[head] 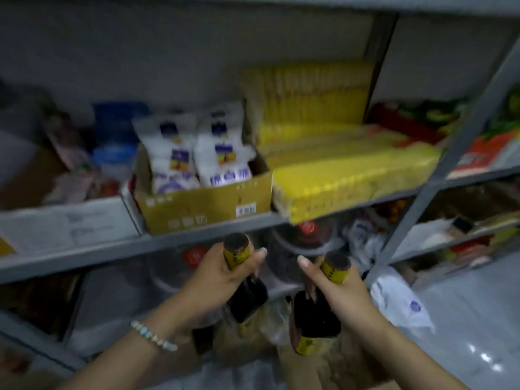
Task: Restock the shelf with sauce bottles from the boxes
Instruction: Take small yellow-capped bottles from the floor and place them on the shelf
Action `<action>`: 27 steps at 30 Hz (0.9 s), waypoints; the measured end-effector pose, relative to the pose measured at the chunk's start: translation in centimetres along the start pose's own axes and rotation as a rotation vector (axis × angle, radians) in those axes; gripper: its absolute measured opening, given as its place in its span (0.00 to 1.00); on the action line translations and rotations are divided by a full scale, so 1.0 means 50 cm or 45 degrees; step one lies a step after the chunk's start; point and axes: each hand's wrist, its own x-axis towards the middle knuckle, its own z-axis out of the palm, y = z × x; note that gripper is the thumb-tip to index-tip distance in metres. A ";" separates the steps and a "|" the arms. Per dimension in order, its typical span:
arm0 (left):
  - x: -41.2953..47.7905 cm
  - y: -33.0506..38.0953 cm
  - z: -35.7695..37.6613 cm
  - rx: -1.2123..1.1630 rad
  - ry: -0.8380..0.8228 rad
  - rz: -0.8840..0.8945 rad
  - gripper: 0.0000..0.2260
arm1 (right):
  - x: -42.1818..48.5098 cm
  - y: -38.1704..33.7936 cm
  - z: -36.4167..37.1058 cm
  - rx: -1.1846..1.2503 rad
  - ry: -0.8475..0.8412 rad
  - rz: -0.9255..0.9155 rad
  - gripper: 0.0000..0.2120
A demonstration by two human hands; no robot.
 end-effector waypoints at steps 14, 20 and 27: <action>0.108 0.614 -0.117 -0.068 0.333 0.387 0.21 | 0.029 -0.624 -0.144 -0.005 0.059 -0.640 0.25; 0.155 0.705 -0.184 -0.264 0.289 0.466 0.18 | 0.068 -0.744 -0.174 0.167 0.136 -0.696 0.27; 0.247 0.767 -0.241 -0.204 0.215 0.523 0.19 | 0.146 -0.825 -0.203 0.142 0.194 -0.736 0.27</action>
